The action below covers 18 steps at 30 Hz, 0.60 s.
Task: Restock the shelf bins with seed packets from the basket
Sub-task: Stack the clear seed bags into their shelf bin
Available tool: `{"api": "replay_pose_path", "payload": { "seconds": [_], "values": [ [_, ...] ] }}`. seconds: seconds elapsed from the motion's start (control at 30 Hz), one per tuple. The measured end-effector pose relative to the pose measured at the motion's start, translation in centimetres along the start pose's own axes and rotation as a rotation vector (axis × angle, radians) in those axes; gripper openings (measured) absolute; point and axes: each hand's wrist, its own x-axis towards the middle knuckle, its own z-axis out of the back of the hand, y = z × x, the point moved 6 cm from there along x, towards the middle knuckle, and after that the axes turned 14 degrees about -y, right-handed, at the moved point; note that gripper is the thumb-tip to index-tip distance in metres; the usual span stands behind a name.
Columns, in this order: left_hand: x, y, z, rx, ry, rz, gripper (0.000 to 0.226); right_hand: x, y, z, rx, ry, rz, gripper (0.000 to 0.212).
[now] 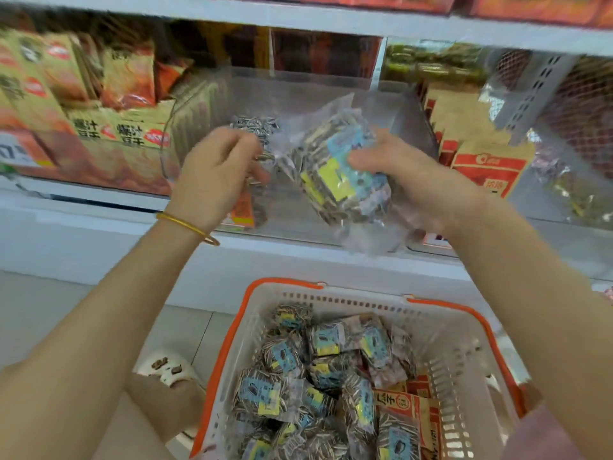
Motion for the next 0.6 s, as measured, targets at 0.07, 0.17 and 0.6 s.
{"api": "replay_pose_path", "payload": {
  "seconds": [0.07, 0.17, 0.6],
  "values": [
    [1.2, 0.0, 0.3, 0.310, -0.049, -0.305, 0.030, 3.0, 2.4, 0.4, -0.234, -0.116, 0.075, 0.048],
    [1.3, 2.0, -1.2, 0.614, 0.068, -0.455, 0.055, 7.5, 2.5, 0.1, -0.825, -0.168, 0.158, 0.060],
    [0.9, 3.5, -2.3, 0.735, 0.057, -0.529, 0.050, 13.3, -4.1, -3.1, -1.694, -0.015, 0.498, 0.082]
  ]
}}
